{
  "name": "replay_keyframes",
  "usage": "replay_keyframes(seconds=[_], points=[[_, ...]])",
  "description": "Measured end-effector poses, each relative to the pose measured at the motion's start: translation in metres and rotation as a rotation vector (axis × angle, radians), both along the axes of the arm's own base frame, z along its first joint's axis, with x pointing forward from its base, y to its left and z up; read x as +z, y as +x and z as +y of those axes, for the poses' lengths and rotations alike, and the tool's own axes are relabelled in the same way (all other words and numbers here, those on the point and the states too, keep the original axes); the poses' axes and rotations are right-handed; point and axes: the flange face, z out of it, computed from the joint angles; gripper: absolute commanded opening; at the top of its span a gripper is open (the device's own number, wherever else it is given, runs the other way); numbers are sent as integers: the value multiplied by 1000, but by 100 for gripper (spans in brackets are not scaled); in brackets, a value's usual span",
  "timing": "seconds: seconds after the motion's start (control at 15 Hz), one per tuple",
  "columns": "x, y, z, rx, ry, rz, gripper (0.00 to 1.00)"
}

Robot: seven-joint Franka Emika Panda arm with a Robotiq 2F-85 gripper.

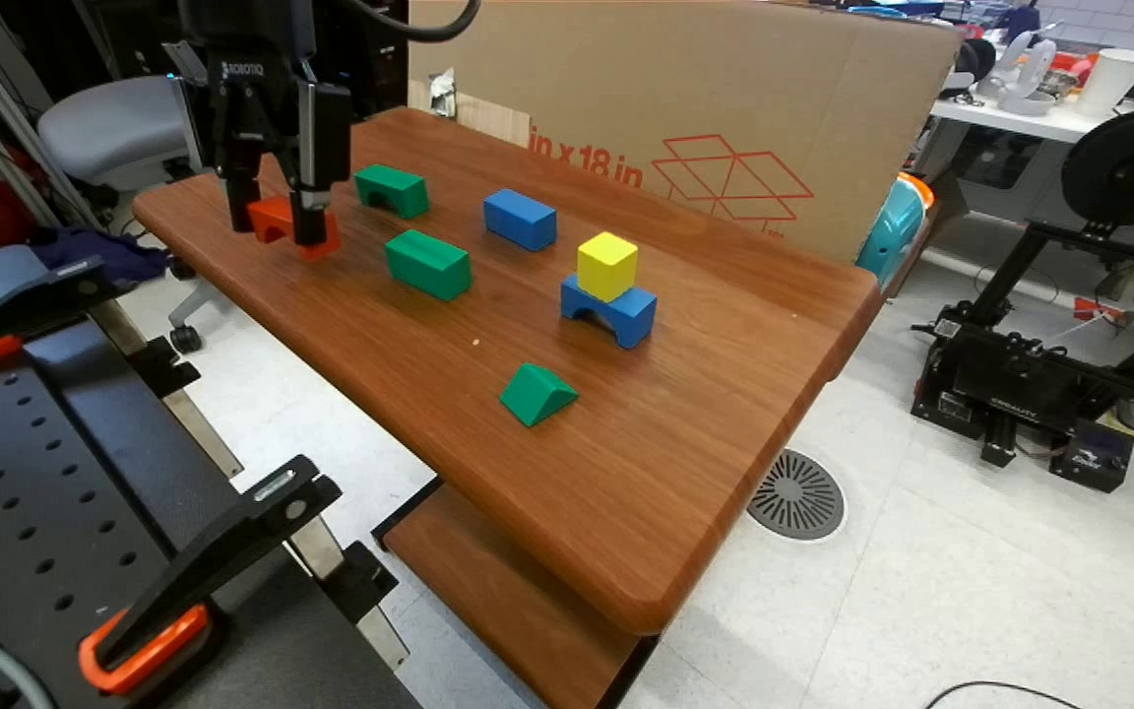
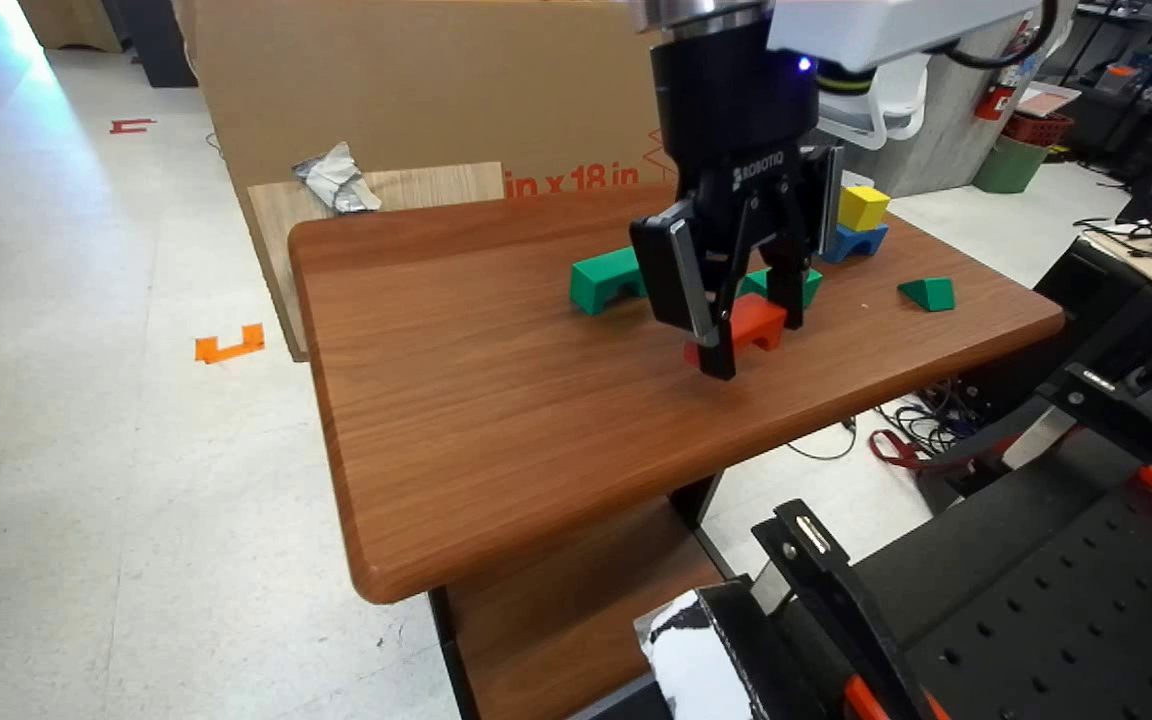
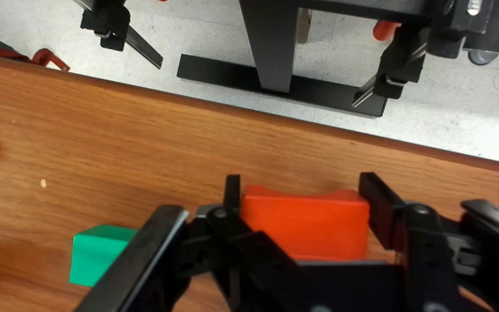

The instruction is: Put the orange block on the table

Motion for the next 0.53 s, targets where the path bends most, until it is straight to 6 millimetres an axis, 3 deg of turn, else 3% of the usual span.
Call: replay_keyframes(seconds=[0.47,0.53], points=[[-19,9,-1,-15,-8,15,43],[-19,11,-1,-15,-8,13,92]])
